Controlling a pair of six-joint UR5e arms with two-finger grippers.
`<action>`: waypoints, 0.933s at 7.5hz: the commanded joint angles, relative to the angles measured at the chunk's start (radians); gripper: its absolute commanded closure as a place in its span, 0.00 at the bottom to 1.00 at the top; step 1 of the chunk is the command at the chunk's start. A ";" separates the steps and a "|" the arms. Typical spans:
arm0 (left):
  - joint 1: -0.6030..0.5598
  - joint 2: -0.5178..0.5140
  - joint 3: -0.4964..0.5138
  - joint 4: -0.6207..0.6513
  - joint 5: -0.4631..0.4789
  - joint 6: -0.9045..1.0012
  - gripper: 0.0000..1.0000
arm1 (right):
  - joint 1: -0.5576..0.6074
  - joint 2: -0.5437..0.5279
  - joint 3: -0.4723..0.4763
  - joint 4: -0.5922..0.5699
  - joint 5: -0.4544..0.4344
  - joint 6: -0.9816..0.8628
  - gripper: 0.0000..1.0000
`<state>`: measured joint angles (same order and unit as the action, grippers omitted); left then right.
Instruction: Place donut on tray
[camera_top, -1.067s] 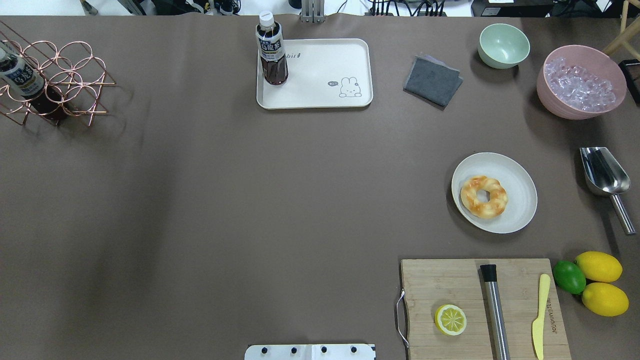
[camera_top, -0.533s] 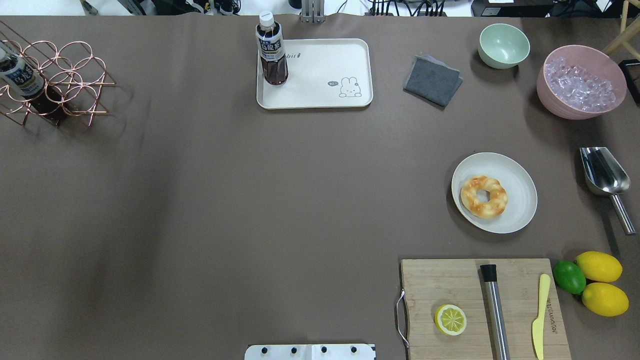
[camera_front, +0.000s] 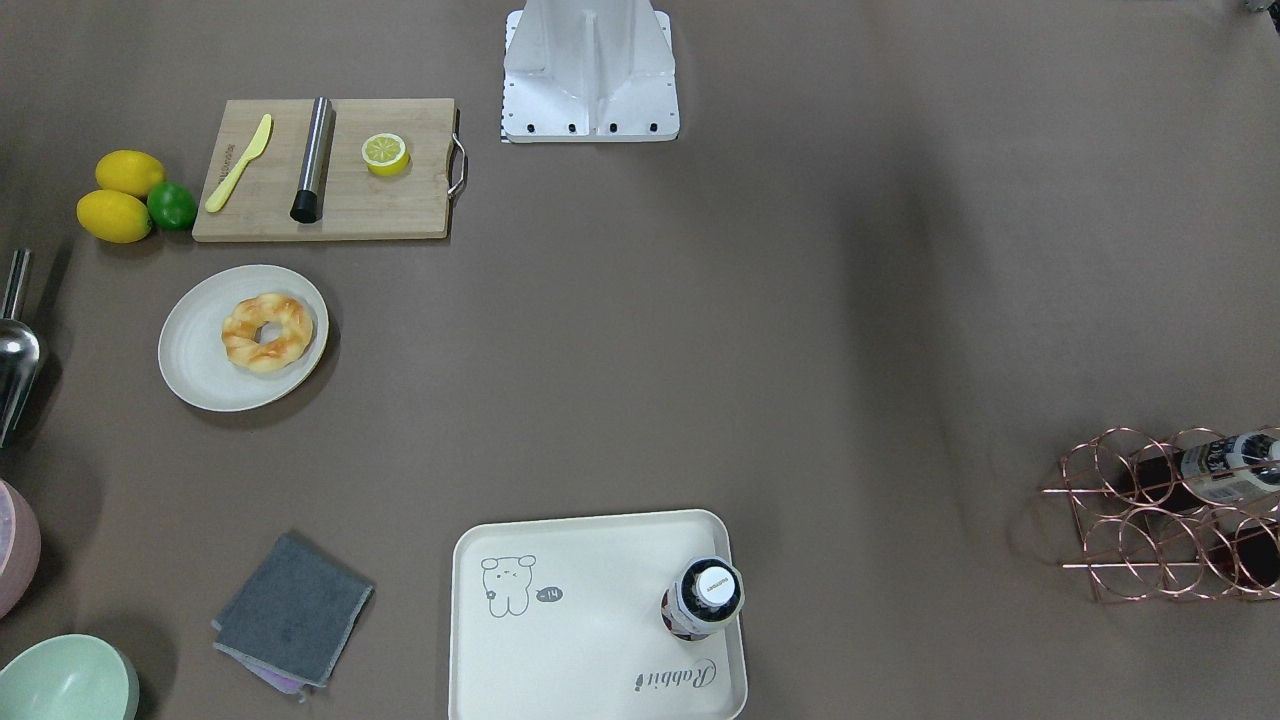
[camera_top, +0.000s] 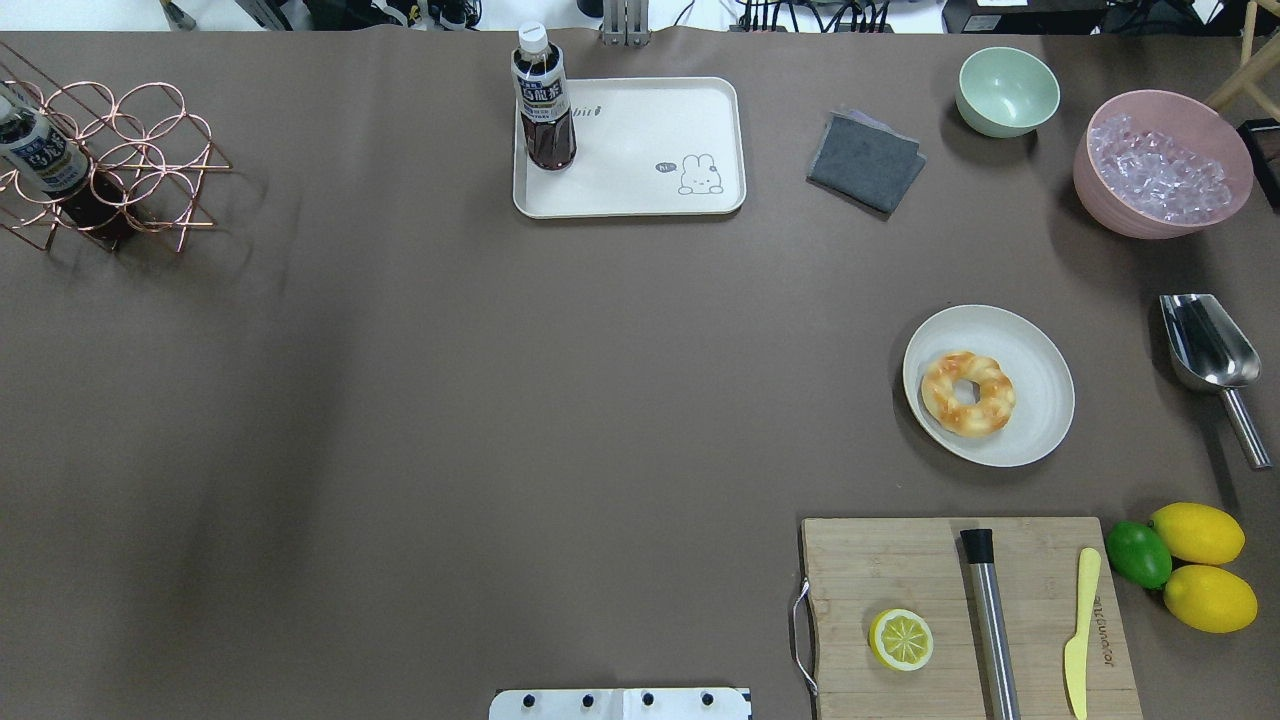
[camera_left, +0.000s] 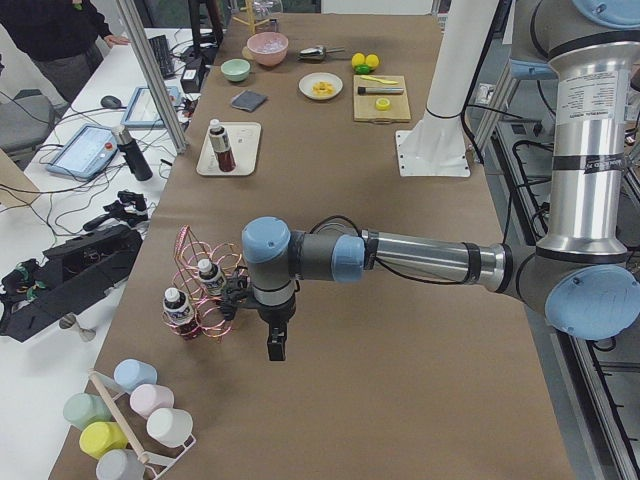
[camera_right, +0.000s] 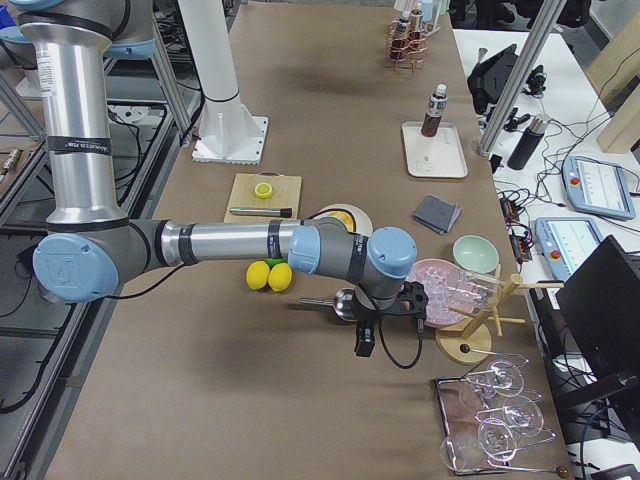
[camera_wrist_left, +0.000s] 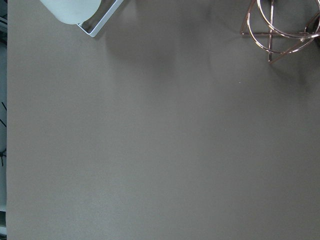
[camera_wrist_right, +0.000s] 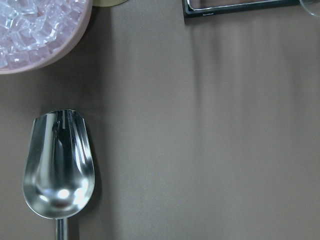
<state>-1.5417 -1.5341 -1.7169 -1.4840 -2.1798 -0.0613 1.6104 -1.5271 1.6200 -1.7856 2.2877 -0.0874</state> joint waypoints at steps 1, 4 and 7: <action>0.000 -0.001 -0.001 -0.001 -0.002 0.000 0.02 | 0.000 0.001 0.000 0.000 0.007 0.002 0.00; 0.002 -0.006 0.000 -0.002 -0.002 0.000 0.02 | 0.005 -0.013 -0.002 0.005 0.042 -0.005 0.00; 0.002 -0.005 -0.003 -0.001 -0.002 -0.003 0.02 | 0.006 -0.022 -0.005 0.057 0.039 0.003 0.00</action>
<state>-1.5408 -1.5401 -1.7171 -1.4864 -2.1813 -0.0616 1.6160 -1.5508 1.6162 -1.7477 2.3273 -0.0889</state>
